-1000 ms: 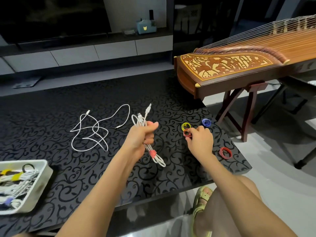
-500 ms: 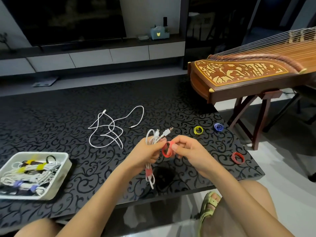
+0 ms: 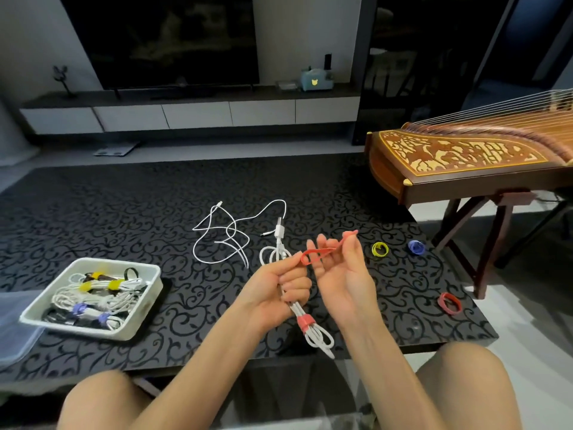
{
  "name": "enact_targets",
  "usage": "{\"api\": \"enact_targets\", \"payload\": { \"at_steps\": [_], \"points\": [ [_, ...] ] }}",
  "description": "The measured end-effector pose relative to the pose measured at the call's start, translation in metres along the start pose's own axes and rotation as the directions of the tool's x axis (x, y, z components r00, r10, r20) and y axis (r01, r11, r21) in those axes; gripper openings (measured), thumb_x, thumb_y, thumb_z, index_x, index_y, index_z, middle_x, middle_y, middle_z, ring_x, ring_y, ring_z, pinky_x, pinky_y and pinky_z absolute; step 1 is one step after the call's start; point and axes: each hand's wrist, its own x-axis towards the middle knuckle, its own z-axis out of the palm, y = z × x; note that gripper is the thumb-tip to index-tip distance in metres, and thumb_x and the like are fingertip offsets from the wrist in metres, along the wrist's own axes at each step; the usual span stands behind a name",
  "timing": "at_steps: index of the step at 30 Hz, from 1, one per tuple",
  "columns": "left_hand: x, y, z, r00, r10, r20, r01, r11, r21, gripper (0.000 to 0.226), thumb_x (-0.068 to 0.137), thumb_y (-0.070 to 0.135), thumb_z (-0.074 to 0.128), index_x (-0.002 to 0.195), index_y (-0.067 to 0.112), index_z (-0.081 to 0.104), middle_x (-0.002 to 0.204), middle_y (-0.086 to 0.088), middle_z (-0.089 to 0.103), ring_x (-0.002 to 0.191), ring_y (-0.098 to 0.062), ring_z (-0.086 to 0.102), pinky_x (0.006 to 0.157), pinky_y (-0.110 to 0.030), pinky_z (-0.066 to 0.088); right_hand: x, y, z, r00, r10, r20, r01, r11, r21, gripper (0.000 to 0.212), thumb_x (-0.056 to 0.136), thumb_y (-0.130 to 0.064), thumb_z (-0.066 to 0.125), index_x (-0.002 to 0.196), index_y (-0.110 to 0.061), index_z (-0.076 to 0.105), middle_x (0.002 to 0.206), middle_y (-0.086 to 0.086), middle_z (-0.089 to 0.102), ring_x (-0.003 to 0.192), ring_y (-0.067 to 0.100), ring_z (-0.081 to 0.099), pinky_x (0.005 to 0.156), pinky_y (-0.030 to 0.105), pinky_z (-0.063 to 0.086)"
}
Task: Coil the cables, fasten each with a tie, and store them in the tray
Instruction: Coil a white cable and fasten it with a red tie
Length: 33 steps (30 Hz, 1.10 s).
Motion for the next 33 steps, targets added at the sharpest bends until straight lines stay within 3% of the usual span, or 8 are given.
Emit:
{"api": "enact_targets", "payload": {
  "at_steps": [6,10,14,19,22,24,27,33],
  "points": [
    [-0.017,-0.008,0.005,0.990,0.003,0.140,-0.007,1.000,0.024,0.011,0.083,0.014,0.063,0.080,0.006,0.056,0.045,0.007,0.026,0.041,-0.004,0.021,0.035,-0.013,0.023,0.007,-0.009,0.013,0.997,-0.076,-0.028,0.072,0.990,-0.125,0.014,0.094,-0.030,0.047,0.083,-0.022,0.051,0.081,-0.007,0.067,0.085,0.010,0.062,0.092,0.034,0.042],
    [-0.027,-0.007,-0.002,0.962,0.030,0.273,-0.025,0.999,-0.020,0.020,0.077,0.013,0.075,0.070,0.007,0.058,0.050,0.007,0.020,0.046,-0.006,0.019,0.037,-0.015,0.024,0.016,-0.031,0.025,0.995,-0.076,-0.062,0.076,0.997,-0.004,0.021,0.100,-0.029,0.041,0.083,-0.020,0.050,0.057,-0.006,0.054,0.058,0.009,0.059,0.078,0.033,0.053],
    [-0.025,0.001,-0.007,0.995,0.089,0.045,-0.090,0.996,0.014,0.020,0.084,0.013,0.056,0.067,0.010,0.045,0.047,0.007,0.022,0.041,-0.004,0.018,0.035,-0.014,0.020,0.006,-0.041,0.034,1.000,-0.023,0.014,0.024,0.994,-0.107,0.017,0.088,-0.037,0.053,0.086,-0.020,0.054,0.044,-0.008,0.031,0.034,0.004,0.030,0.038,0.017,0.036],
    [-0.019,0.009,-0.007,0.959,0.209,-0.192,-0.087,0.860,0.502,0.024,0.088,-0.004,0.048,0.072,0.012,0.043,0.050,0.005,0.033,0.040,-0.006,0.030,0.038,-0.016,0.026,-0.009,-0.038,0.036,0.987,-0.007,0.162,0.084,0.876,-0.475,0.021,0.091,-0.031,0.054,0.089,-0.012,0.060,0.039,-0.004,0.029,0.029,0.006,0.023,0.034,0.018,0.023],
    [-0.023,0.020,-0.005,0.954,0.171,-0.247,-0.054,0.907,0.417,0.019,0.079,-0.011,0.039,0.090,0.003,0.047,0.058,-0.004,0.040,0.048,-0.013,0.037,0.046,-0.023,0.034,-0.017,-0.034,0.031,0.992,0.046,0.117,0.046,0.728,-0.684,0.022,0.097,-0.019,0.049,0.084,-0.007,0.062,0.041,-0.003,0.028,0.031,0.007,0.021,0.036,0.019,0.020],
    [-0.024,0.025,-0.005,0.949,0.205,-0.242,-0.077,0.890,0.450,0.017,0.087,-0.011,0.038,0.091,0.002,0.048,0.059,-0.004,0.043,0.052,-0.014,0.040,0.049,-0.025,0.041,-0.022,-0.031,0.024,0.991,0.125,0.054,-0.054,0.724,-0.688,0.026,0.093,-0.007,0.041,0.079,-0.004,0.063,0.046,0.000,0.028,0.033,0.007,0.021,0.038,0.020,0.020],
    [-0.027,0.025,-0.005,0.935,0.314,-0.167,-0.130,0.737,0.663,0.017,0.094,-0.009,0.043,0.085,0.005,0.048,0.061,-0.002,0.047,0.056,-0.012,0.045,0.055,-0.024,0.053,-0.028,-0.031,0.018,0.971,0.230,0.068,-0.140,0.775,-0.616,0.024,0.085,0.002,0.035,0.084,-0.001,0.059,0.051,-0.001,0.027,0.038,0.007,0.023,0.042,0.020,0.023],
    [-0.029,0.019,-0.004,0.906,0.421,0.045,-0.145,0.210,0.967,0.005,0.092,0.011,0.057,0.097,0.008,0.058,0.065,-0.006,0.057,0.053,-0.017,0.051,0.048,-0.028,0.044,-0.036,-0.024,0.022,0.930,0.188,0.317,0.140,0.615,-0.776,0.013,0.090,0.000,0.055,0.099,-0.009,0.053,0.070,0.001,0.067,0.049,0.009,0.049,0.041,0.020,0.032]
  ]
}}
